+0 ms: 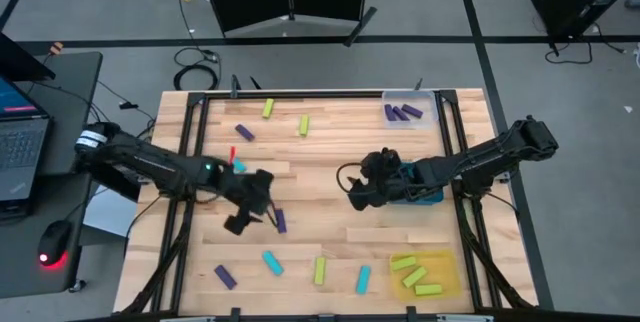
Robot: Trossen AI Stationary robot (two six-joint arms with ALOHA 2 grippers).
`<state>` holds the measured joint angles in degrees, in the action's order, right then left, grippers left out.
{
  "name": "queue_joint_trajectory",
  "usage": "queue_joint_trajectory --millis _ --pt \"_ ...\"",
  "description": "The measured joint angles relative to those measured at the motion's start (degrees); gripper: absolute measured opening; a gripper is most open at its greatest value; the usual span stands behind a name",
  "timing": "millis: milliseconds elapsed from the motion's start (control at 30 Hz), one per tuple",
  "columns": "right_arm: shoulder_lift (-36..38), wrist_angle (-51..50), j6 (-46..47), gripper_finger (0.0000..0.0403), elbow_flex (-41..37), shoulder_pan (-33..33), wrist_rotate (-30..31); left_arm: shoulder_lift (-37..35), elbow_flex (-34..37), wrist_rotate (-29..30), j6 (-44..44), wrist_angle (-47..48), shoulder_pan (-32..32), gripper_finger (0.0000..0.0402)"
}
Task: Sort blocks
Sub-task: Put the purple block into the transparent bin
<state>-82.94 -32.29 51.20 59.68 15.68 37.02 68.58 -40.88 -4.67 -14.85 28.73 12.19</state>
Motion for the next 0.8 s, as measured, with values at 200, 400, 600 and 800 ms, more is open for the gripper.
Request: queue_joint_trajectory --millis 200,400,600,800 --pt "0.1 7.7 -6.6 0.0288 0.0 0.1 -1.0 9.5 -0.6 6.8 -3.4 -7.0 5.2 0.0284" --pt "1.5 10.4 -7.7 0.0289 0.0 1.3 -4.4 17.1 -3.0 7.6 -9.3 -6.4 5.5 0.0284" --pt "1.9 12.5 -7.5 0.0286 0.0 3.4 -4.7 22.8 -5.1 7.9 -13.5 -7.9 4.7 0.0284" --pt "2.6 13.3 -7.6 0.0280 0.0 4.7 -4.9 27.5 -7.6 5.9 -16.6 -7.8 3.4 0.0284"
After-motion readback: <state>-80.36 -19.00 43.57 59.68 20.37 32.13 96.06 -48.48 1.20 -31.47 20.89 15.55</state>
